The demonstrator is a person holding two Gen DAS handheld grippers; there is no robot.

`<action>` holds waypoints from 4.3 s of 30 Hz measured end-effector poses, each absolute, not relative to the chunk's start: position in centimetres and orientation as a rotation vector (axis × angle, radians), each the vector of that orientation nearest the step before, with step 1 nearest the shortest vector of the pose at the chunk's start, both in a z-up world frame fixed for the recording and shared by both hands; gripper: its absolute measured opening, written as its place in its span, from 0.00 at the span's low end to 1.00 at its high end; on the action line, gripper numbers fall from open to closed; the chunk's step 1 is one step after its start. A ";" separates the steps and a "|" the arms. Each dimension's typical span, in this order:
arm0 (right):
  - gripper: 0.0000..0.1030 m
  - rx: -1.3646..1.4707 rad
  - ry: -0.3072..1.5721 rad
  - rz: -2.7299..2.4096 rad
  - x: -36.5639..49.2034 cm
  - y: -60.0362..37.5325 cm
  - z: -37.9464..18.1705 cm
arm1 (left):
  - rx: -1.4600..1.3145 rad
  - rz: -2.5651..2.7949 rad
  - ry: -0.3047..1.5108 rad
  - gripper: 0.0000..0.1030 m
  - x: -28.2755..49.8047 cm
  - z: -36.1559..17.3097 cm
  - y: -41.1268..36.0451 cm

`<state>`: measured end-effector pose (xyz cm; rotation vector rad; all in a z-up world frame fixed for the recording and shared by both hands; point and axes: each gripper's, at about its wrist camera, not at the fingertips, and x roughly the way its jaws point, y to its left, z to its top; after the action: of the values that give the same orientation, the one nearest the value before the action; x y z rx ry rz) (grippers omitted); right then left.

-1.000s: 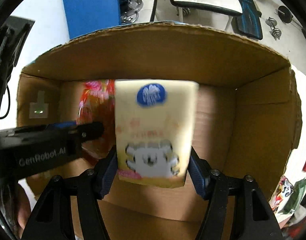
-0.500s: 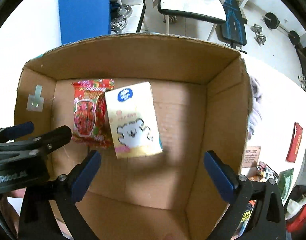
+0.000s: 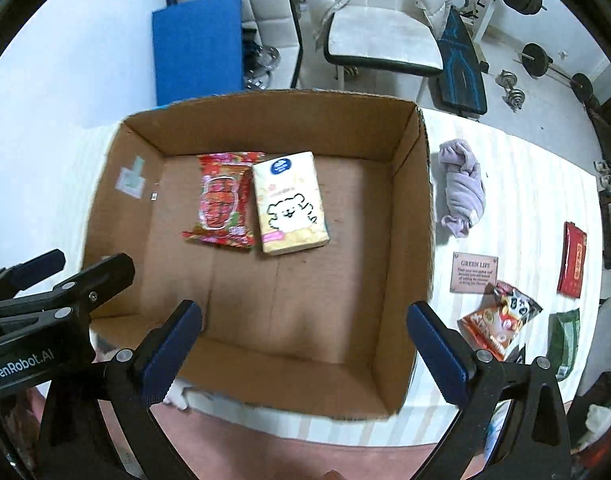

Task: Organize soft objects
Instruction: 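Grasp the panda snack bag with left tool while right tool grasps the green bag, then lower both bags into the box beside the tissue pack and release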

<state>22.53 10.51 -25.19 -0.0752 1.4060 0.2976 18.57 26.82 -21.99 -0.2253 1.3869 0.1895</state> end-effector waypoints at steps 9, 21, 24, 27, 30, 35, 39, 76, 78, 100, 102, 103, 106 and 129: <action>1.00 0.096 1.354 0.405 20.7 5.1 -20.8 | -0.123 0.198 1.245 0.99 17.9 -15.3 19.6; 1.00 0.123 1.408 0.081 20.2 -17.9 -21.1 | 0.102 -0.165 1.420 0.99 23.4 -21.8 -1.1; 1.00 0.168 1.448 -0.017 20.4 -24.9 -23.6 | 0.155 -0.214 1.514 0.93 25.2 -26.4 -5.5; 1.00 0.206 1.490 -0.078 20.8 -30.2 -26.6 | 0.188 -0.232 1.619 0.83 26.8 -31.4 -8.3; 0.99 0.233 1.538 -0.104 21.2 -33.9 -29.8 | 0.186 -0.238 1.707 0.82 27.6 -35.7 -10.1; 0.92 0.248 1.619 -0.097 21.7 -36.0 -34.8 | 0.141 -0.268 1.780 0.75 28.1 -39.5 -11.6; 0.92 0.241 1.661 -0.064 22.2 -36.1 -37.4 | 0.140 -0.278 1.795 0.68 27.8 -40.4 -12.7; 0.31 0.211 1.460 0.381 18.4 -14.5 -21.0 | -0.209 -0.066 1.373 0.36 14.9 -18.8 6.5; 0.31 0.186 1.442 0.426 18.6 -10.9 -19.8 | -0.231 -0.028 1.359 0.36 14.6 -17.8 9.0; 0.31 0.106 1.450 0.262 29.2 8.2 -25.2 | -0.214 0.193 1.451 0.36 25.9 -24.9 29.8; 0.31 0.089 1.456 0.238 30.0 8.8 -26.6 | -0.201 0.193 1.475 0.36 26.7 -26.1 30.1; 0.31 0.076 1.461 0.218 30.5 9.1 -27.5 | -0.199 0.191 1.488 0.36 27.1 -26.8 30.5; 0.31 0.055 1.471 0.184 31.3 9.6 -29.0 | -0.212 0.181 1.532 0.36 27.9 -28.8 30.9; 0.95 -0.032 1.529 0.140 31.6 11.9 -32.4 | -0.249 0.200 1.575 0.94 27.3 -30.3 32.6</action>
<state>31.58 11.87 -32.42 -0.0322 1.5287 0.1398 27.30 32.56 -30.29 -0.2488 1.5753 0.2001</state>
